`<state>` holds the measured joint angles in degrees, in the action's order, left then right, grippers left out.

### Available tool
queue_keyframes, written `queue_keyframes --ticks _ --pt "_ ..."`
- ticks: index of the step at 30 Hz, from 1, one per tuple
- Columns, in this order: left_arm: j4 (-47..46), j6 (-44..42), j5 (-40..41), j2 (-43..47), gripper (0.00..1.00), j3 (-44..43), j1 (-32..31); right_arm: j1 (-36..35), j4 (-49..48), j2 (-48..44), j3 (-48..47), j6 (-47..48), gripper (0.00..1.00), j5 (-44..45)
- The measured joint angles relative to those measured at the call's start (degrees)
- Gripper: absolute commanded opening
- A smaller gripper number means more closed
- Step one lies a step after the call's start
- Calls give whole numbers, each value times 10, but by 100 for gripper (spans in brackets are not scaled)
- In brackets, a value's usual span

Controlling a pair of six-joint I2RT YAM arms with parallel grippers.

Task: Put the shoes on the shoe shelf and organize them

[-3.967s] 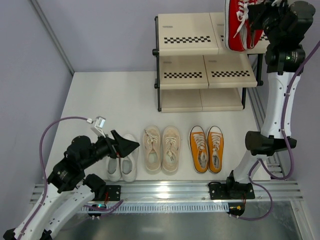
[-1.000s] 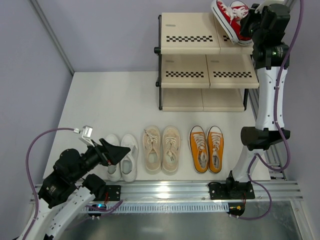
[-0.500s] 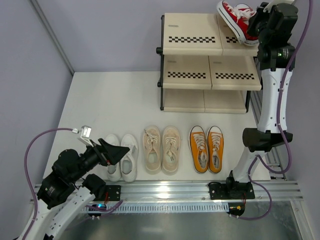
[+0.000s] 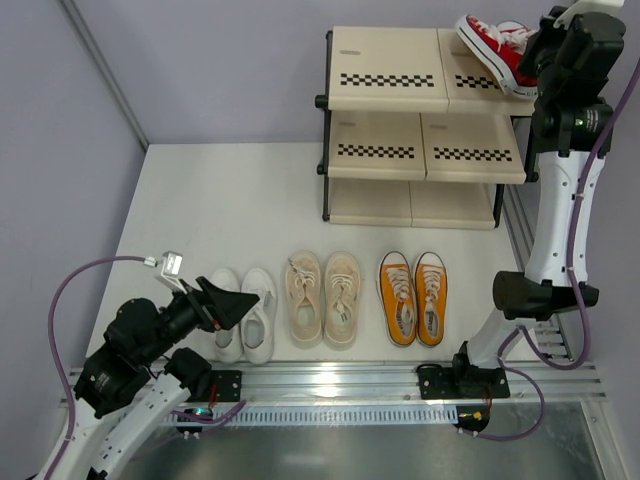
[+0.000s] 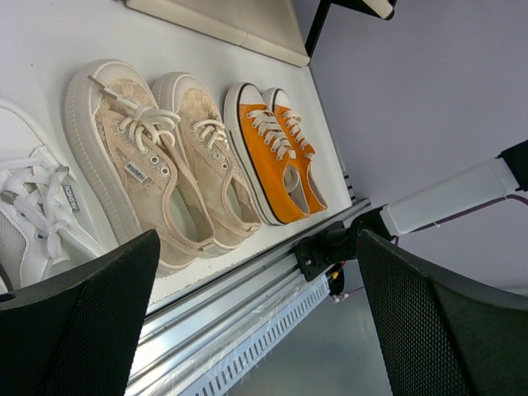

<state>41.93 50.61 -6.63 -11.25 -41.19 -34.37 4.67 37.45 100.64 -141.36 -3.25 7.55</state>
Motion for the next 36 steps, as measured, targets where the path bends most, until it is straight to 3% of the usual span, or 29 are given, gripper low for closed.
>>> queue_keyframes --ticks 8,17,18,19,21,22,24,27,34,36 --pt "0 2 0 0 100 1 0 4 -70 -72 163 1 4 -14" --pt "0 5 0 5 100 5 0 5 -131 -90 211 0 4 -50" --pt "0 6 0 6 100 6 0 5 -132 -90 212 0 10 -54" --pt "0 7 0 7 100 7 0 5 -135 -90 213 -1 26 -59" --pt "0 11 0 9 100 8 0 5 -138 -90 215 -5 32 -70" --pt "0 13 0 10 100 8 0 5 -139 -90 215 -7 43 -75" --pt "0 15 0 13 100 9 0 5 -139 -90 216 -14 52 -89" --pt "0 15 0 19 100 9 0 5 -138 -90 216 -22 74 -101" --pt "0 16 0 20 100 9 0 5 -125 -94 182 -48 99 -130" --pt "0 16 0 21 100 9 0 5 -126 -103 176 -54 100 -134"
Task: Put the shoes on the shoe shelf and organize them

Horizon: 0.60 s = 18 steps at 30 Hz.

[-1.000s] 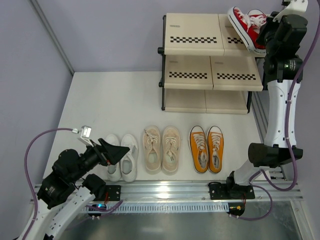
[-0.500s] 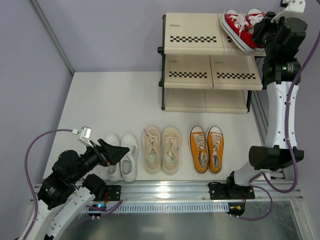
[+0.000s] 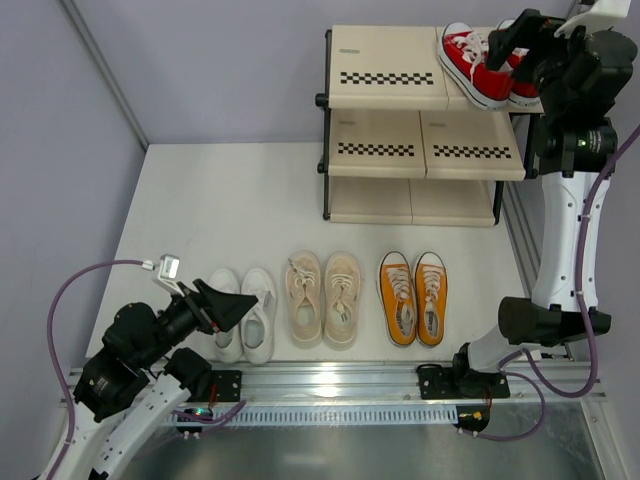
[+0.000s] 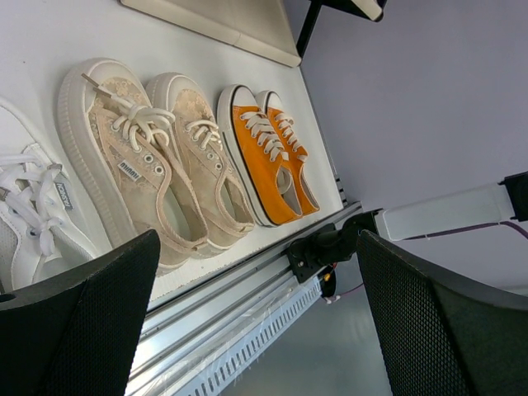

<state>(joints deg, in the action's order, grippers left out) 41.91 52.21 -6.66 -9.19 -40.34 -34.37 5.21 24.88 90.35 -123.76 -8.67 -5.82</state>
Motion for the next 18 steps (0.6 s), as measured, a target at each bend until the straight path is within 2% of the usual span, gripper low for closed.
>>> queue_keyframes --ticks 4,6,7,8,9,10,11,14,18 --pt "0 0 0 1 100 0 0 0 4 -11 -37 -6 98 -26" --pt "0 0 0 2 100 0 0 0 3 -12 -58 -5 79 -50" --pt "0 0 0 2 100 0 0 -1 0 -14 -62 -7 67 -70" --pt "0 0 0 2 100 0 0 -1 -1 -15 -63 -9 51 -86" --pt "0 0 0 2 100 0 0 -3 -2 -15 -66 -10 18 -107" --pt "0 0 0 2 100 0 0 -6 -2 -12 -71 -11 8 -127" --pt "0 0 0 2 100 0 0 -11 1 -6 -77 -20 4 -143" --pt "0 -1 0 2 100 0 0 -32 8 23 -105 -23 4 -176" --pt "1 -1 1 3 100 0 0 -93 31 87 -146 -14 4 -161"
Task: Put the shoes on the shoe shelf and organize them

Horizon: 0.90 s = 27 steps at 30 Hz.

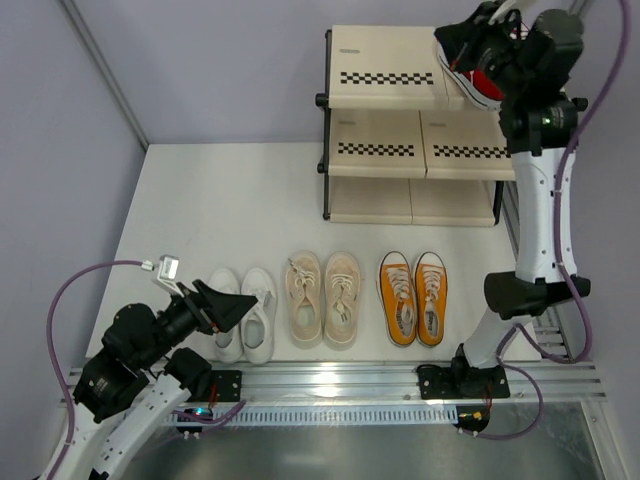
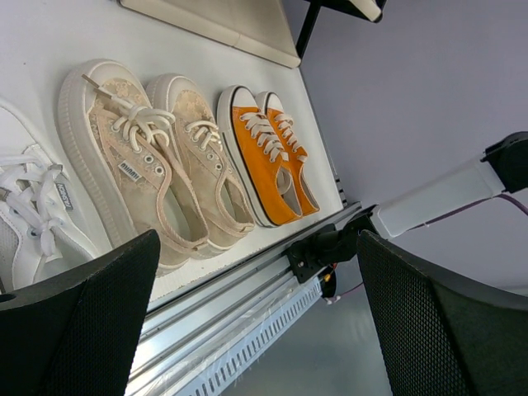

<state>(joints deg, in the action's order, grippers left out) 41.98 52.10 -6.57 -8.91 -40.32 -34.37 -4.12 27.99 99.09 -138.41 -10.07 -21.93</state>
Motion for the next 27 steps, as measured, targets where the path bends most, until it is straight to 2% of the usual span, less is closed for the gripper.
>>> queue_keyframes --ticks 5,12,20,27 --pt "5 -1 3 9 100 2 0 -76 28 76 -7 16 4 87" --pt "27 -10 14 27 100 3 0 -132 27 140 -7 24 4 290" --pt "30 -17 19 27 100 4 0 -128 22 153 -20 28 4 466" --pt "30 -17 20 26 100 4 0 -94 6 184 -54 23 4 497"
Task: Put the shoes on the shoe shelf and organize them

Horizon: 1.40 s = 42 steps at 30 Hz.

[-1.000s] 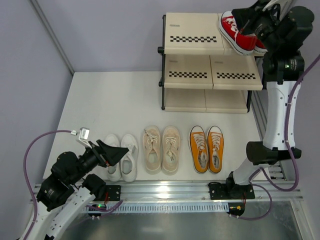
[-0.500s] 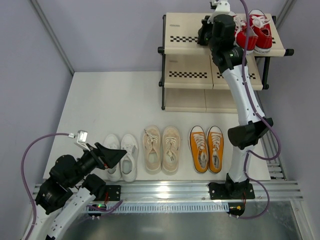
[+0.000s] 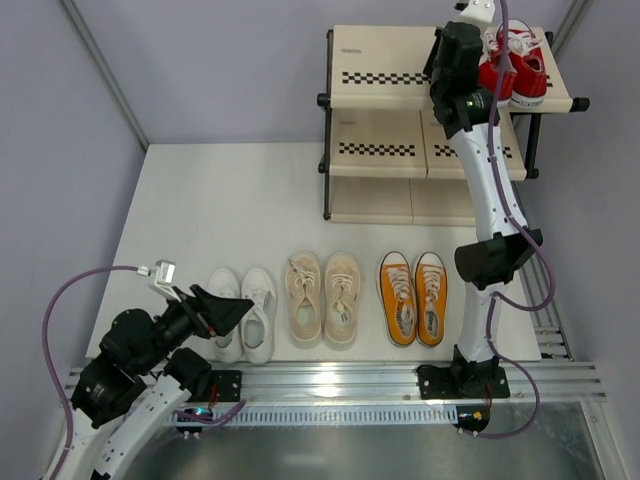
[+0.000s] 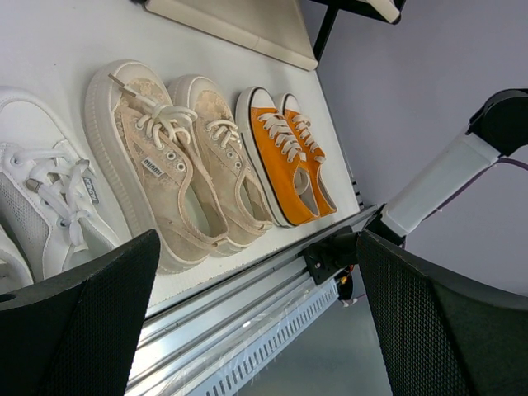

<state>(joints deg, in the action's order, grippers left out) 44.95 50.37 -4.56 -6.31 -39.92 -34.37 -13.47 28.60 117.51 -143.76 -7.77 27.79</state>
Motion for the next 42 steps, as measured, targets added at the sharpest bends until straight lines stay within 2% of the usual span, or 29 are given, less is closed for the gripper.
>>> queue_keyframes --ticks 17,27,30,34,35,37,42 --pt "13 4 0 -3 100 0 0 39 -36 25 -16 -16 4 -13" --pt "12 16 0 -3 100 0 0 61 -145 4 51 -20 4 -238" --pt "12 17 0 -6 100 0 0 51 -155 -15 63 -24 11 -284" --pt "12 17 2 -9 100 -4 0 34 -170 -87 109 -27 12 -332" --pt "12 17 3 -10 100 -7 0 27 -171 -119 133 -26 16 -339" --pt "9 17 5 -14 100 -14 0 9 -183 -206 209 -19 21 -346" --pt "-19 7 -8 -67 100 -38 0 -68 -201 -436 370 3 23 -340"
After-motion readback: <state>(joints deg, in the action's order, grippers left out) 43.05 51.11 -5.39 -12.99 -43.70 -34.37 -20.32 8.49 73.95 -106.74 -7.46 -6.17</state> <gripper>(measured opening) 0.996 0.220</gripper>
